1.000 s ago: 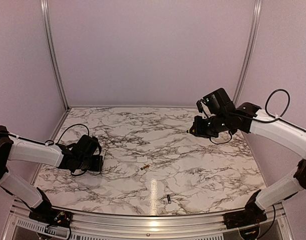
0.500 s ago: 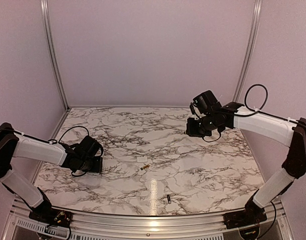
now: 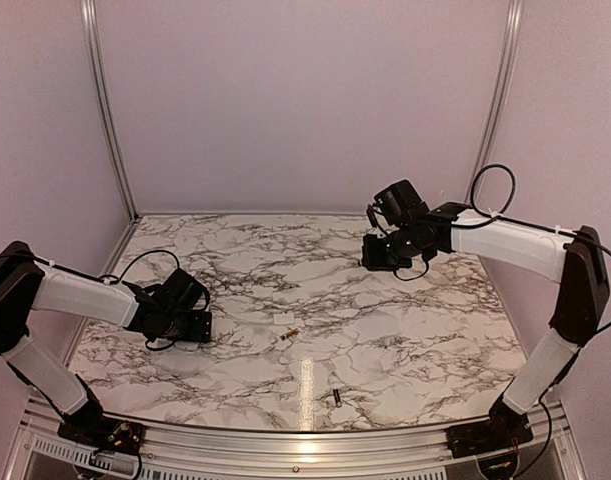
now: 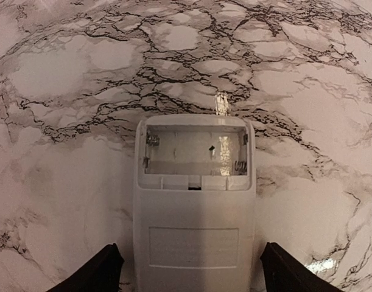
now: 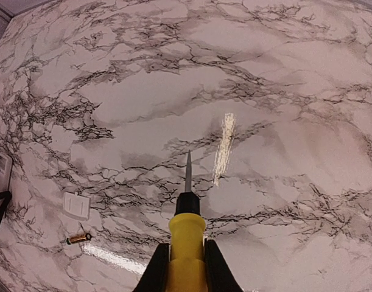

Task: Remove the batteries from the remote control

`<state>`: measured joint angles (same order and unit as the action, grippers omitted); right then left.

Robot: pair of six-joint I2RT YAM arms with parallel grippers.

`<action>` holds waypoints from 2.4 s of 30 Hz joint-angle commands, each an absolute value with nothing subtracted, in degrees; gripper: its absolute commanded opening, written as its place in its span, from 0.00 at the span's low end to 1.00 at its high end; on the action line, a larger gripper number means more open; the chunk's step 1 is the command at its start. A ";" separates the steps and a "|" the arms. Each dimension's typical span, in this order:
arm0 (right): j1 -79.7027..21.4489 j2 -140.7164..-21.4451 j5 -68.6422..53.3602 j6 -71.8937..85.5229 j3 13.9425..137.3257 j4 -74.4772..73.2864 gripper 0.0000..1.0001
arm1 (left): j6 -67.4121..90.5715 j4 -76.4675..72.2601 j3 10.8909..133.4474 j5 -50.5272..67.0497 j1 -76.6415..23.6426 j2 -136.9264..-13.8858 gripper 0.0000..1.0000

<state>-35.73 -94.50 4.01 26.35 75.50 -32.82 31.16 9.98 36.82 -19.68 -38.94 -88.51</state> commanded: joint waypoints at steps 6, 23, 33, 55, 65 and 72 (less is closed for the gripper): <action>-35.42 -96.58 3.59 24.45 77.61 -29.66 0.00 | 31.33 13.05 39.06 -20.27 -38.58 -86.80 0.99; -35.42 -101.40 8.49 23.82 74.64 -26.81 0.00 | 30.44 18.39 38.39 -24.84 -38.58 -72.00 0.99; -35.40 -101.33 5.48 24.04 68.22 -23.05 0.00 | 31.06 18.29 33.36 -25.73 -38.54 -64.01 0.99; -35.42 -98.52 0.62 24.70 60.34 -22.90 0.20 | 32.54 17.10 32.79 -25.49 -38.58 -63.45 0.99; -35.51 -98.92 0.62 24.63 60.88 -23.05 0.20 | 32.28 17.21 32.78 -25.40 -38.58 -63.19 0.99; -35.51 -97.40 0.62 23.79 65.23 -26.06 0.28 | 31.32 17.38 34.07 -26.09 -38.58 -62.85 0.99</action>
